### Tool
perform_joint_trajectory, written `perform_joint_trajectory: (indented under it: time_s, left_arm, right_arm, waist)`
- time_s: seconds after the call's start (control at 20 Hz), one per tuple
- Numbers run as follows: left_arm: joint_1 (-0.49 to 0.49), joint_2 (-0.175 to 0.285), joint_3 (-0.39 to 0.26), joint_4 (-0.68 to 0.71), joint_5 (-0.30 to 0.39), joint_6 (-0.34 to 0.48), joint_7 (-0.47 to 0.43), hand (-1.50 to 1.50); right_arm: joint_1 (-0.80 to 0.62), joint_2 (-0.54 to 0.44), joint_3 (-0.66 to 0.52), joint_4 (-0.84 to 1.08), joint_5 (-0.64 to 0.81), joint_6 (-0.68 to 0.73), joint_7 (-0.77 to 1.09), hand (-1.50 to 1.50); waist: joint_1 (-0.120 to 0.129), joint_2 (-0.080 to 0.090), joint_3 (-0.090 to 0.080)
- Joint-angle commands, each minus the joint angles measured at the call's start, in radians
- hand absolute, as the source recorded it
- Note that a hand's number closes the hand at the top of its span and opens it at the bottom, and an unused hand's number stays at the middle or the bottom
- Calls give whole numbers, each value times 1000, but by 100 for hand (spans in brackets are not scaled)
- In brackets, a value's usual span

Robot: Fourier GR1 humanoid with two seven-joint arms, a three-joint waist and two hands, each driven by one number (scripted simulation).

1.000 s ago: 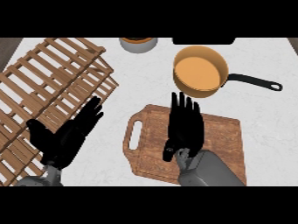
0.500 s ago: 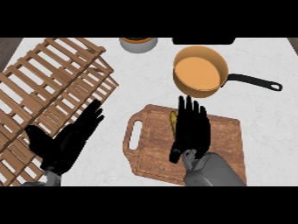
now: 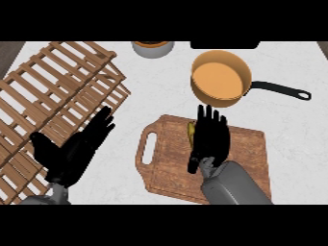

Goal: Pick the pear from the cutting board and place it in the pot

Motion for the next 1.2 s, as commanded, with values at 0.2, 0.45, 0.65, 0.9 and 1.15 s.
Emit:
perform_joint_trajectory:
  time_s: [0.2, 0.45, 0.65, 0.9, 1.15]
  left_arm:
    - [10, -15, 47, 2, -18, -30, -10, 0]
    - [-48, -41, 56, 73, -20, -50, 0, 0]
    - [90, -25, 47, -67, -25, -80, 11, 0]
    - [-4, -35, 88, -22, -30, -69, 72, 0]
    - [55, -14, 98, -69, -7, -81, 71, 0]
  right_arm:
    - [-29, 9, -12, 97, -15, -40, 45, -150]
    - [45, 9, 60, 141, -32, -146, -125, 150]
    - [4, 9, -8, 129, -10, -105, -153, 150]
    - [-54, 9, 40, 129, -13, -96, -114, 150]
    - [146, -217, -149, -106, -166, -23, -233, 150]
  waist:
    - [2, 0, 0]
    - [0, 1, 0]
    - [1, -1, 0]
    - [1, 0, 0]
    - [-25, -6, 0]
